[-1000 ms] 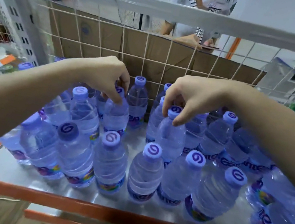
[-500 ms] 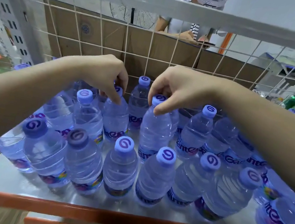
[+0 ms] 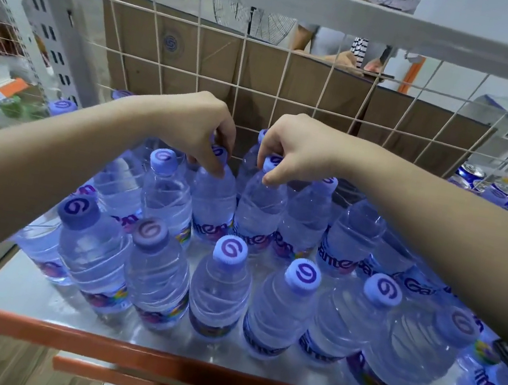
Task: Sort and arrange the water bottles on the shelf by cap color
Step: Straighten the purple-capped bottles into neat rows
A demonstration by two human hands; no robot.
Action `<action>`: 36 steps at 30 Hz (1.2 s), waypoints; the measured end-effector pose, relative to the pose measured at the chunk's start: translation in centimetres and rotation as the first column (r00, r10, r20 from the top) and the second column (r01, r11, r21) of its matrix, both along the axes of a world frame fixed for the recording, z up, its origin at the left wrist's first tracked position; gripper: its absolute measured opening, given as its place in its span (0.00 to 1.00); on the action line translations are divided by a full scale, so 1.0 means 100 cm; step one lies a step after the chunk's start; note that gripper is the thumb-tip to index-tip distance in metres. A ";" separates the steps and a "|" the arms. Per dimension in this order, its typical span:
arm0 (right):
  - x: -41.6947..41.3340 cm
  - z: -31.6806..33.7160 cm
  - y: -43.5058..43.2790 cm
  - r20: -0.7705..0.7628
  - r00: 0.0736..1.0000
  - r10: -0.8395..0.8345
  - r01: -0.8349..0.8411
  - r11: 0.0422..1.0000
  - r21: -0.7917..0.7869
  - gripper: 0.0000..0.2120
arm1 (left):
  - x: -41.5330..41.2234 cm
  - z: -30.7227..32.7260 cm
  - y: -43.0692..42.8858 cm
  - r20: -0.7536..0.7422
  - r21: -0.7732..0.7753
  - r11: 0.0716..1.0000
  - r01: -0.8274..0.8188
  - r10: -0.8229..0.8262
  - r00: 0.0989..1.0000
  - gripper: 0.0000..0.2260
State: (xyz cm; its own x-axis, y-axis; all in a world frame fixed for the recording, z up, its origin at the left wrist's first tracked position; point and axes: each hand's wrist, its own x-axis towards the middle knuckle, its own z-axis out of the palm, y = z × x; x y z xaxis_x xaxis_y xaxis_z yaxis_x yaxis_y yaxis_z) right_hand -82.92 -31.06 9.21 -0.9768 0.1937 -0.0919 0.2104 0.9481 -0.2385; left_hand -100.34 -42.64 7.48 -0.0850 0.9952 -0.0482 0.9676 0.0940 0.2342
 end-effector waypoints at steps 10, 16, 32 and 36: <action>0.002 -0.009 0.022 0.054 0.998 0.028 -0.031 0.998 0.053 0.10 | -0.001 -0.013 0.008 0.017 0.082 0.997 -0.001 -0.001 1.000 0.15; 0.003 -0.019 0.024 -0.008 1.000 0.016 -0.014 0.985 0.172 0.21 | 0.002 -0.010 0.012 0.051 0.006 1.000 -0.016 0.016 0.999 0.19; 0.004 -0.031 0.035 -0.073 0.997 -0.014 0.021 0.995 0.096 0.16 | 0.009 -0.011 0.008 -0.048 0.064 0.998 -0.016 0.019 0.999 0.19; 0.007 -0.028 0.029 -0.096 0.995 -0.013 0.029 0.985 0.168 0.17 | 0.009 -0.005 0.003 -0.100 0.100 0.994 0.047 -0.037 0.994 0.17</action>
State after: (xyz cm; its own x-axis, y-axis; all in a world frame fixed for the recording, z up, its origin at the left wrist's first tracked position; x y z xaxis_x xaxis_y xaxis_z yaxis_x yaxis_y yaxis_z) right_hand -82.21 -28.19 6.40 -0.9750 0.2191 0.0360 0.2148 0.9720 -0.0954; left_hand -99.47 -42.39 6.97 -0.0428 0.9973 0.0603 0.9889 0.0337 0.1446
